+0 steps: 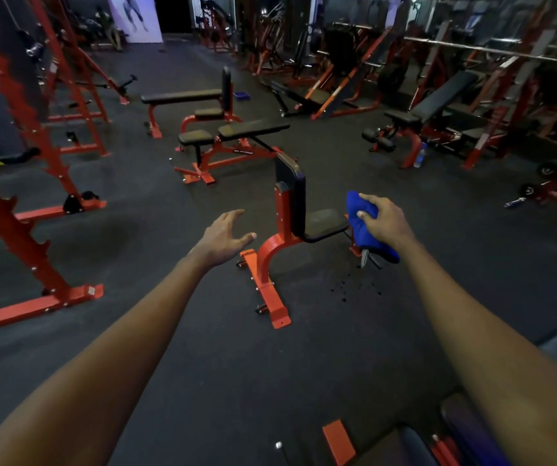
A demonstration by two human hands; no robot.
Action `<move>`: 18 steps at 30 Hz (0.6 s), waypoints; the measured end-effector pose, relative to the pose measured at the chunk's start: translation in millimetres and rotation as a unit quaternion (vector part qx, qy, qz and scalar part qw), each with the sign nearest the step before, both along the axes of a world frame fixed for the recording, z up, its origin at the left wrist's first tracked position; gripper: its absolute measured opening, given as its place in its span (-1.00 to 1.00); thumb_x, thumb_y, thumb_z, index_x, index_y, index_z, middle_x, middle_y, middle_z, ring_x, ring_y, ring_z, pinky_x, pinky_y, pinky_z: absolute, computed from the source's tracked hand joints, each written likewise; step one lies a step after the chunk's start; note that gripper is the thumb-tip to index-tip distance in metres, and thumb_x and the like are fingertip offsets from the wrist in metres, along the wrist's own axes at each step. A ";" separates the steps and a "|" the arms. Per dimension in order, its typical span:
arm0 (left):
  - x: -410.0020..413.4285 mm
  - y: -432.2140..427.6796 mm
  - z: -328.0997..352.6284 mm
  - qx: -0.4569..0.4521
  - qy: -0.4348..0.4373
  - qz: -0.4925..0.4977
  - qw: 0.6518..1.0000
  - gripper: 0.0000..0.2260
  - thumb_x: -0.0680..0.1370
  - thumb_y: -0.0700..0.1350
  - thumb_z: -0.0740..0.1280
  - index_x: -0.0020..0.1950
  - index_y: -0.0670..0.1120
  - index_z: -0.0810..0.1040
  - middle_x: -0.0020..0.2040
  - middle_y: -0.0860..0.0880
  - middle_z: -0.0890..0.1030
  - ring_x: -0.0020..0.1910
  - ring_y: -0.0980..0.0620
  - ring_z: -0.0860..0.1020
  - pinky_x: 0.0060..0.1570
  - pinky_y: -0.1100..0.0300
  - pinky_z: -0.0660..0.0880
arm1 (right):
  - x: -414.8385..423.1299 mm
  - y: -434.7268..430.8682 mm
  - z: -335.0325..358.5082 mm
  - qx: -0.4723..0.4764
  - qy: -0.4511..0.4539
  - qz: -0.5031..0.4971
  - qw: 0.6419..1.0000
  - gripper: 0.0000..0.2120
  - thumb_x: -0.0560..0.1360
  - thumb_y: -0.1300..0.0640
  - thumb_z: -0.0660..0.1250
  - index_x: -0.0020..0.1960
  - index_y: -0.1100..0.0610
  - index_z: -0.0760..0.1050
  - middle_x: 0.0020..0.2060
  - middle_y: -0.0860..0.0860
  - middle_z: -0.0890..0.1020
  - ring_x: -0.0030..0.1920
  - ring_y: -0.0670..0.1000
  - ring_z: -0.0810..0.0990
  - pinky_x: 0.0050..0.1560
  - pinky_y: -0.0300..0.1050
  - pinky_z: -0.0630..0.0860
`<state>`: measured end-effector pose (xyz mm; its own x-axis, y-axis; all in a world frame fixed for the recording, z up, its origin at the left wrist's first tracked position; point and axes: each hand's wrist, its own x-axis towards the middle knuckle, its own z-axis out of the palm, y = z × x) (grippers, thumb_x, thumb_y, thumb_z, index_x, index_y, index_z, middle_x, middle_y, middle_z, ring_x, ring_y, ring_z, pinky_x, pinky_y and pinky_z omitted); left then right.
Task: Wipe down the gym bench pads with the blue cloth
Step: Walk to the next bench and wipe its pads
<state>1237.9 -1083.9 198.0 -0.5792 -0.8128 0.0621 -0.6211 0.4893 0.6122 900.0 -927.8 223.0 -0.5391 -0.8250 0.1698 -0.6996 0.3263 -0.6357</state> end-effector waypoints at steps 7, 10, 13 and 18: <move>-33.6 -90.8 -13.5 0.009 -0.009 -0.024 1.000 -0.33 0.57 0.16 0.40 0.60 -0.06 0.28 0.57 -0.11 0.33 0.53 -0.11 0.33 0.52 0.00 0.26 | -27.5 -70.3 -0.3 0.005 -0.004 -0.021 1.000 -0.54 0.61 0.11 0.35 0.50 0.02 0.43 0.42 0.10 0.47 0.43 0.13 0.43 0.41 -0.04 0.32; -56.7 -136.3 -16.3 -0.005 -0.021 -0.036 0.999 -0.34 0.58 0.13 0.40 0.60 -0.07 0.27 0.57 -0.12 0.32 0.53 -0.12 0.32 0.52 -0.01 0.26 | -49.2 -114.3 -4.2 0.002 -0.008 -0.023 1.000 -0.54 0.60 0.11 0.36 0.49 0.03 0.44 0.42 0.11 0.48 0.42 0.15 0.44 0.44 0.00 0.35; -76.5 -183.0 -18.9 -0.003 -0.029 -0.033 0.999 -0.35 0.59 0.13 0.39 0.60 -0.06 0.27 0.57 -0.12 0.32 0.54 -0.12 0.32 0.52 0.00 0.26 | -69.9 -156.6 -8.8 -0.001 -0.012 -0.023 1.000 -0.54 0.61 0.11 0.36 0.50 0.04 0.43 0.42 0.10 0.48 0.42 0.12 0.44 0.42 -0.05 0.34; -111.4 -258.1 -27.8 0.002 -0.026 -0.026 0.999 -0.37 0.60 0.11 0.39 0.59 -0.08 0.29 0.56 -0.13 0.33 0.54 -0.12 0.32 0.53 -0.02 0.25 | -103.4 -227.1 -13.6 0.003 -0.021 -0.022 1.000 -0.54 0.61 0.11 0.35 0.50 0.04 0.43 0.42 0.08 0.48 0.43 0.11 0.44 0.41 -0.09 0.32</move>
